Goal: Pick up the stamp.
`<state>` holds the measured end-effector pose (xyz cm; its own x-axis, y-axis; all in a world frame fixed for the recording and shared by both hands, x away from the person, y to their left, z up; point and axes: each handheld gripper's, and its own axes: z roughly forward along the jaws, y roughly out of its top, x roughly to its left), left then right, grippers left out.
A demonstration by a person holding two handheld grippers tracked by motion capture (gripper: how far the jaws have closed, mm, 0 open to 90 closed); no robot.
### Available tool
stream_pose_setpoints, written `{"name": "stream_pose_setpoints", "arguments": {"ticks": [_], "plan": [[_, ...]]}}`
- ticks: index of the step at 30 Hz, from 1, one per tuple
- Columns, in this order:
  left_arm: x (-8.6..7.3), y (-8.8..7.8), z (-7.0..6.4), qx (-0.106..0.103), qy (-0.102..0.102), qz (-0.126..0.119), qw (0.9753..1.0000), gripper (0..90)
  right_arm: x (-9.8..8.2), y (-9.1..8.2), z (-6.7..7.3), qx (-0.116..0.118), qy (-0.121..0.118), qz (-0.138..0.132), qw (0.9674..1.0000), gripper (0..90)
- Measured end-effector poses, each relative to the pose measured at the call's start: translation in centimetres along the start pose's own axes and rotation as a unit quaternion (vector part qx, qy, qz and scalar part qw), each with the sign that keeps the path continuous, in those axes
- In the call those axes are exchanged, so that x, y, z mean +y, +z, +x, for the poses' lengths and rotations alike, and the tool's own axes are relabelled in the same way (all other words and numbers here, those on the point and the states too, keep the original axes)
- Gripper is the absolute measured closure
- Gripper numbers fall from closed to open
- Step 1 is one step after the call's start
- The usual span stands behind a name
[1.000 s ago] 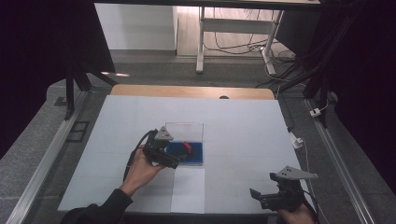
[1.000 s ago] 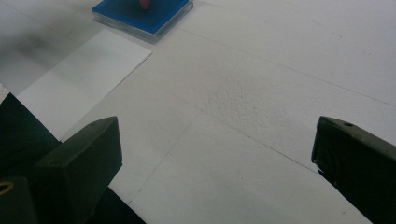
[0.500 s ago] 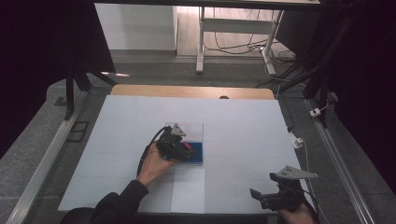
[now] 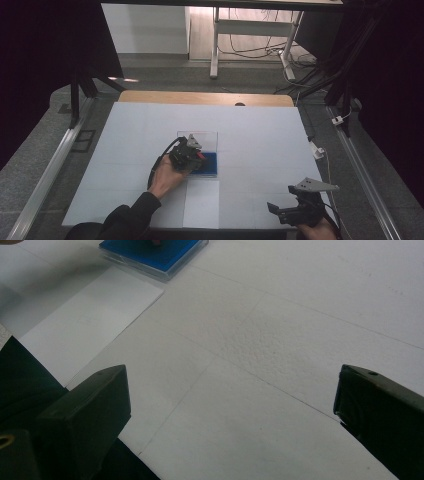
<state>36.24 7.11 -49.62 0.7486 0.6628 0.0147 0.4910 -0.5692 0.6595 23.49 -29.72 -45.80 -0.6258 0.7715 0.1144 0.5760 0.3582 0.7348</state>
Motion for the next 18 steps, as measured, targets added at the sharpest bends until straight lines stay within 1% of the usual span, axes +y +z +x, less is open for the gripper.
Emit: {"name": "stream_pose_setpoints", "arguments": {"ticks": [1,6,11,14,18], "plan": [[0.0,-0.1,0.0,0.0,0.001,-0.001,1.0,58.1,0.0,0.0,0.0,0.0,0.0,0.0,1.0,1.6],[-0.1,-1.2,0.1,-0.01,-0.007,-0.013,0.9998,58.1,0.0,0.0,0.0,0.001,0.001,0.001,1.0,1.6],[-0.3,-2.6,0.2,-0.01,-0.011,-0.024,0.9996,58.1,0.0,0.1,0.0,0.002,-0.001,0.002,1.0,1.6],[-0.6,-3.2,0.5,-0.012,-0.021,-0.032,0.9992,58.1,0.0,0.1,0.0,0.001,-0.002,0.003,1.0,1.6],[-0.9,-3.9,0.7,-0.015,-0.022,-0.038,0.9989,58.1,0.0,0.1,0.0,0.002,-0.001,0.002,1.0,1.6]]}}
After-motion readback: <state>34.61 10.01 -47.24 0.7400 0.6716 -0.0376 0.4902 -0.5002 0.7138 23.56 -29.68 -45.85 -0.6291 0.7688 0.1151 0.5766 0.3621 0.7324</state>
